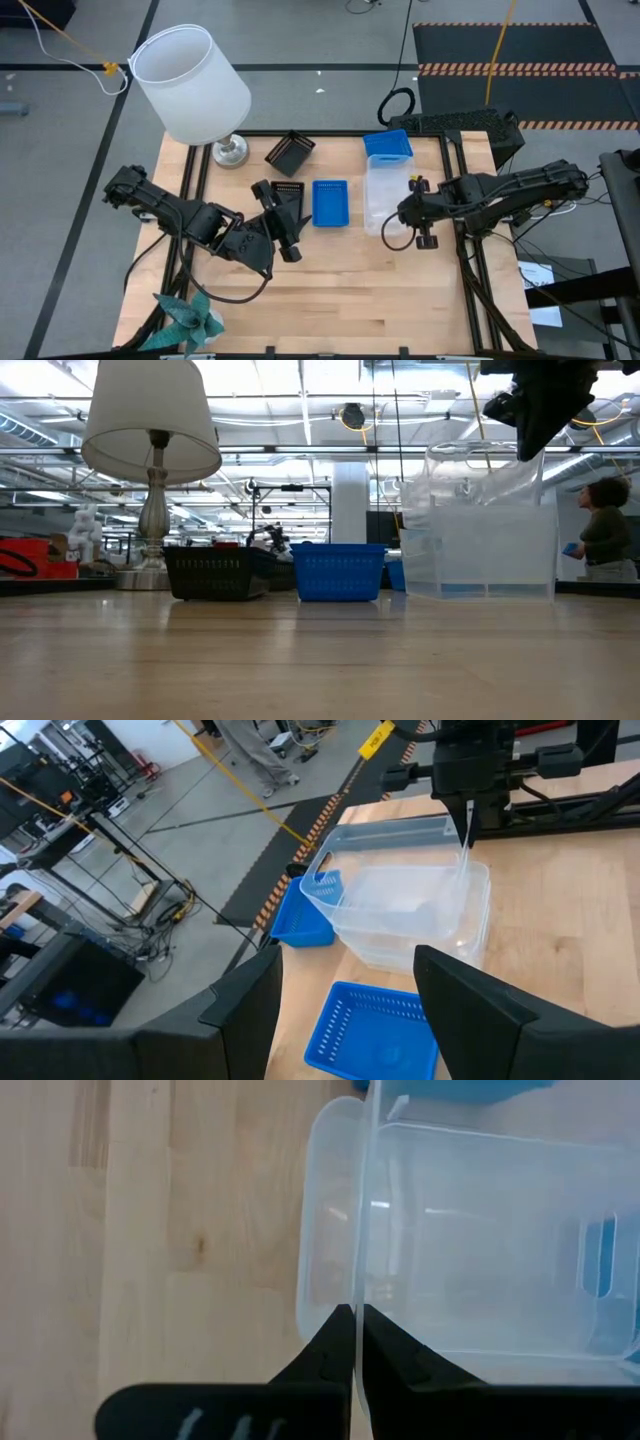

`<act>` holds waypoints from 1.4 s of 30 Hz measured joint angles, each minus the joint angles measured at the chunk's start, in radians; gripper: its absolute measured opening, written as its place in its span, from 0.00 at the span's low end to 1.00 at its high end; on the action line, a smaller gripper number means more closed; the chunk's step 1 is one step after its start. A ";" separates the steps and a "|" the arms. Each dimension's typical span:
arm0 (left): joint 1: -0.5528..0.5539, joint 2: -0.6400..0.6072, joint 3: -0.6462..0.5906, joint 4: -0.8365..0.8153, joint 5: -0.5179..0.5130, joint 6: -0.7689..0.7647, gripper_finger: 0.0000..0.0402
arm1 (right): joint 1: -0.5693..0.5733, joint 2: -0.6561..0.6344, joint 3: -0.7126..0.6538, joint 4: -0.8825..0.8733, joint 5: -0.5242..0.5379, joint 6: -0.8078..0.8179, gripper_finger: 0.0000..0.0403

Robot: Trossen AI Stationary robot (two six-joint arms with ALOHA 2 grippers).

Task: Stack baskets by color
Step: Stack the bottom transparent bin on top of the top transparent bin

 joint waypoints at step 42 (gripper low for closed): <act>0.000 0.000 0.000 0.000 0.003 0.000 0.57 | -0.008 0.000 -0.094 0.083 -0.022 -0.017 0.01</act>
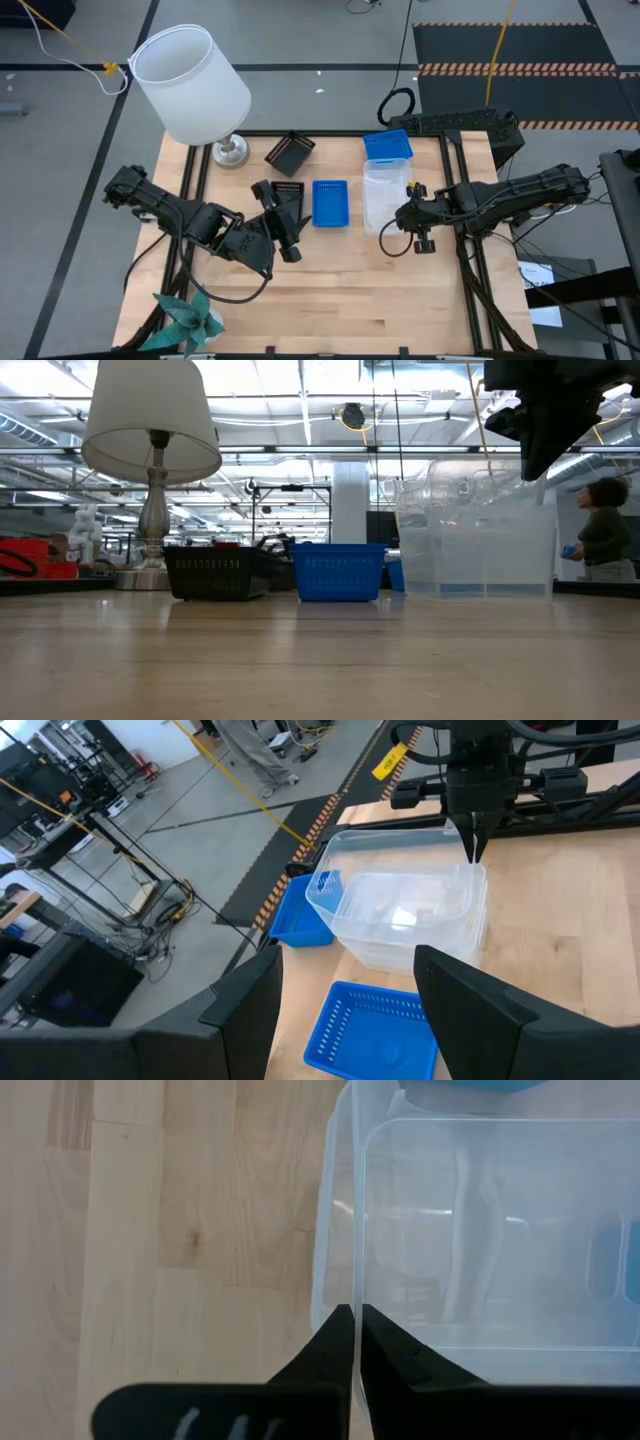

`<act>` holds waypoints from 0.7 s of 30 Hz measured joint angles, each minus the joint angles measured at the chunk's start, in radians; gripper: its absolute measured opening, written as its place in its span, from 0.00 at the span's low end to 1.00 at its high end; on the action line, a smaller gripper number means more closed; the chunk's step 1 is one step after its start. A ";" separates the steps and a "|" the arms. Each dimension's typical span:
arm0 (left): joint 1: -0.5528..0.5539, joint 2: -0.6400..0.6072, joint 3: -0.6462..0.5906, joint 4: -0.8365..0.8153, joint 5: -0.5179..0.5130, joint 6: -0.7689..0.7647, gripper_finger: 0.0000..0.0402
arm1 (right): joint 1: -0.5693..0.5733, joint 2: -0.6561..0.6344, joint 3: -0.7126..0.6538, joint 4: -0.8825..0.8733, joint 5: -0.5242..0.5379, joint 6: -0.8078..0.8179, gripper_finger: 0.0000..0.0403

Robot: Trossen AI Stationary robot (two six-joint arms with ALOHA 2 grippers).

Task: Stack baskets by color
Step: Stack the bottom transparent bin on top of the top transparent bin

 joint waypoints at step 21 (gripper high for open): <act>0.000 0.000 0.000 0.000 0.000 0.000 0.57 | 0.002 0.000 0.000 0.015 -0.001 0.023 0.01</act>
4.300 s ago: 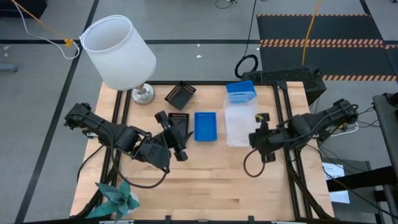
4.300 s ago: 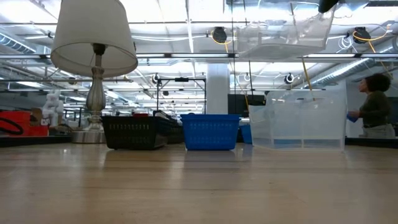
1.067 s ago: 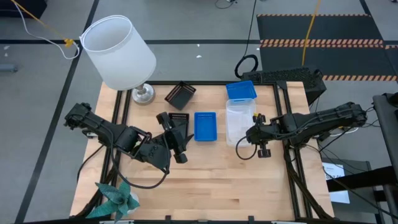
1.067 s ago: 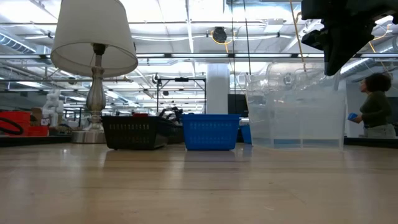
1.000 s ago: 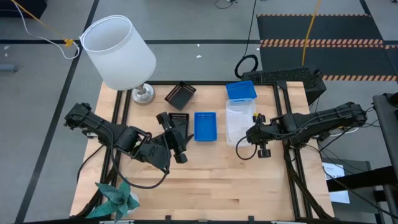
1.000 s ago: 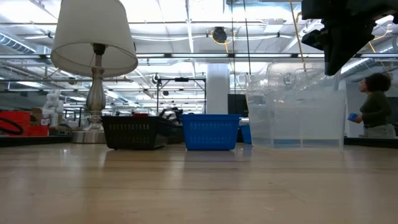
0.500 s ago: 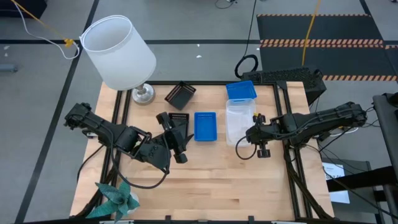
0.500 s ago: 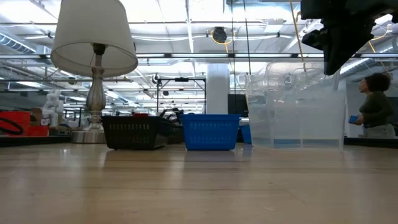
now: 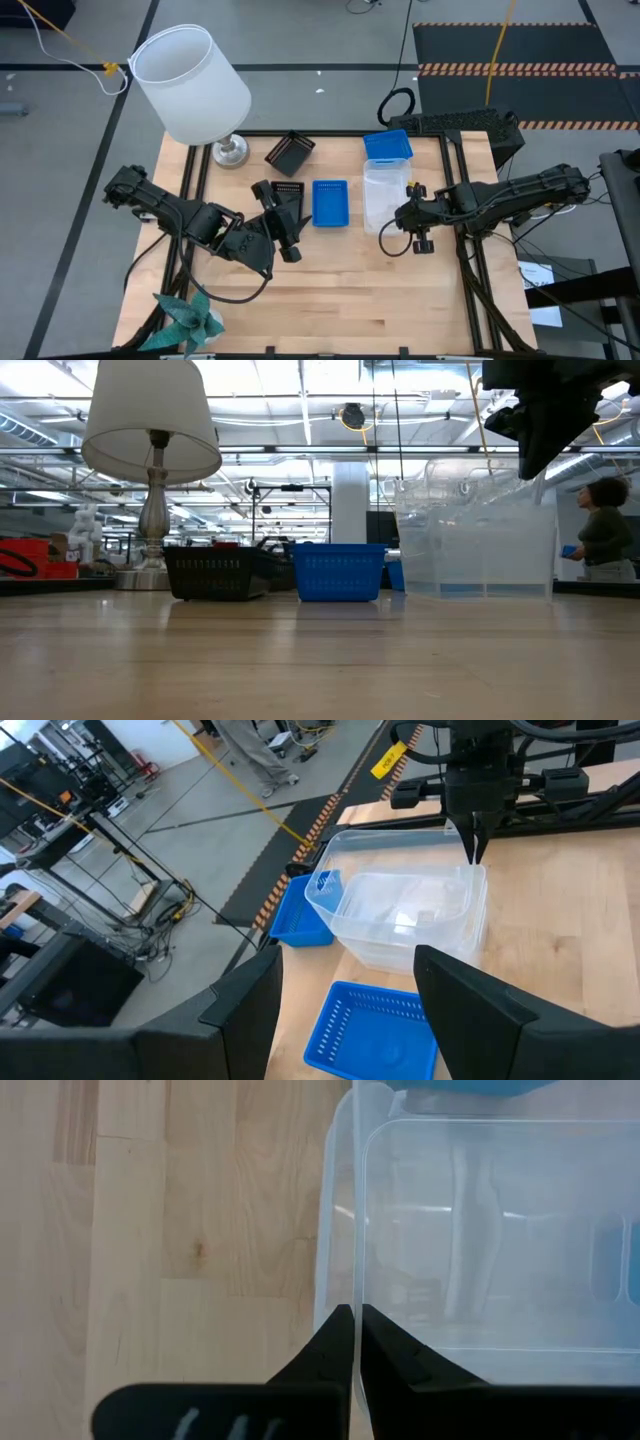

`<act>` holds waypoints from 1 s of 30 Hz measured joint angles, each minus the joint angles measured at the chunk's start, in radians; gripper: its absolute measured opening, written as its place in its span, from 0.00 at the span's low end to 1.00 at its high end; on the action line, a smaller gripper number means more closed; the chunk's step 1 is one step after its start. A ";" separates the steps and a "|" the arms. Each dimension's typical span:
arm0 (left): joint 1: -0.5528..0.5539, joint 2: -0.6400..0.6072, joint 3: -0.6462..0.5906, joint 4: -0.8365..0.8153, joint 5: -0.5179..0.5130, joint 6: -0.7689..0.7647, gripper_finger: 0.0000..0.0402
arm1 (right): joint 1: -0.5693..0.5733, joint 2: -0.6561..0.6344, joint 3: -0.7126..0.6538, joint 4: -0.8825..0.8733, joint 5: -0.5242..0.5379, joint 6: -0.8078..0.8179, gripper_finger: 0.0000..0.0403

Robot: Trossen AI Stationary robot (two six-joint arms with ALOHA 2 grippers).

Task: Stack baskets by color
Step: Stack the bottom transparent bin on top of the top transparent bin

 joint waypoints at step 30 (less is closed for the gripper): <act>0.000 0.000 0.000 -0.015 0.000 -0.005 0.57 | 0.000 0.000 0.041 -0.031 -0.022 0.041 0.04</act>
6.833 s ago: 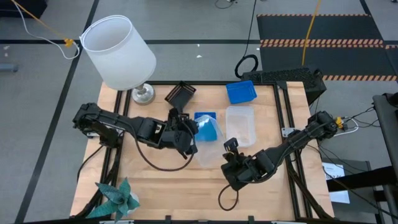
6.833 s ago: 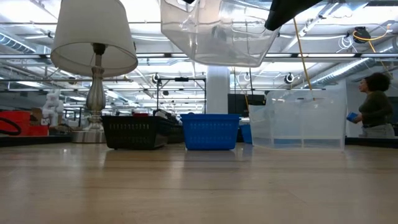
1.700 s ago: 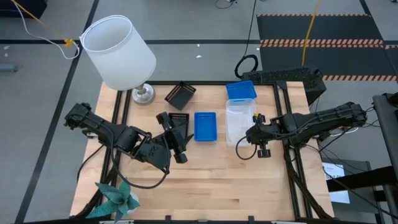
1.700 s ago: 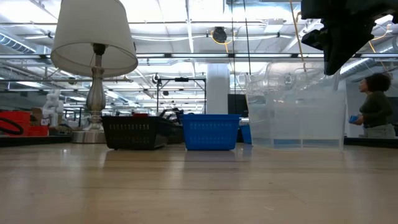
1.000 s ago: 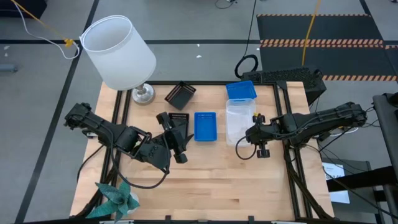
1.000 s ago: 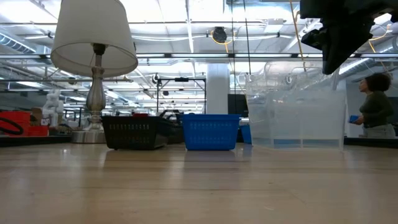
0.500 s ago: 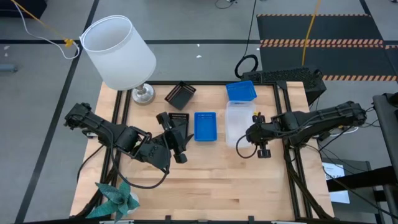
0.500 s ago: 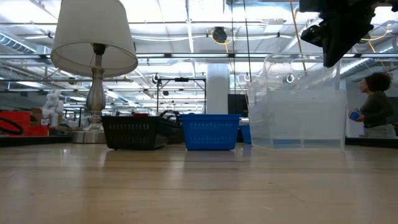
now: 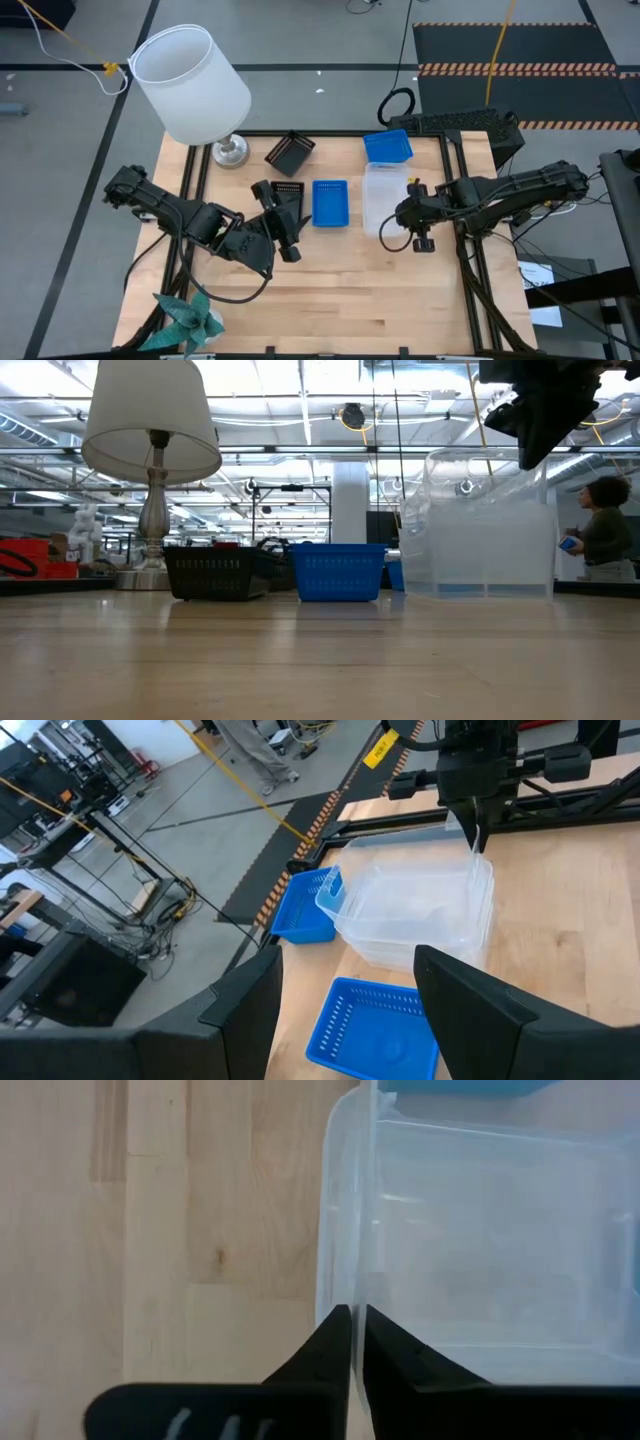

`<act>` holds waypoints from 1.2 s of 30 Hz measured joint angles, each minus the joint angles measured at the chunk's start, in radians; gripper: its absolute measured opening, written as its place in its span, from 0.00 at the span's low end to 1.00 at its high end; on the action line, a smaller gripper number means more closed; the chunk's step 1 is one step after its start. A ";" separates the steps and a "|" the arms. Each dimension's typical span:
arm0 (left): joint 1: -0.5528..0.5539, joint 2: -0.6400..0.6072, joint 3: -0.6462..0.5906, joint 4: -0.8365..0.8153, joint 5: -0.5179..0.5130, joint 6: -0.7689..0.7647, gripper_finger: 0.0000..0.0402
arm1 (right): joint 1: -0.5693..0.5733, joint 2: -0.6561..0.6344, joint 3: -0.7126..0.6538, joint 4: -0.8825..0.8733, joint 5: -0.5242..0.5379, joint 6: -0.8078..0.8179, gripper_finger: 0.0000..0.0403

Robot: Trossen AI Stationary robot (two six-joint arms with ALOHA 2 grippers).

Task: Stack baskets by color
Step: Stack the bottom transparent bin on top of the top transparent bin, then stack the top blue bin on top of the bottom blue bin

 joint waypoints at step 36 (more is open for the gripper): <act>0.224 0.000 0.000 -0.286 0.004 -0.124 0.57 | -0.680 -0.019 0.110 0.447 0.002 -0.719 0.28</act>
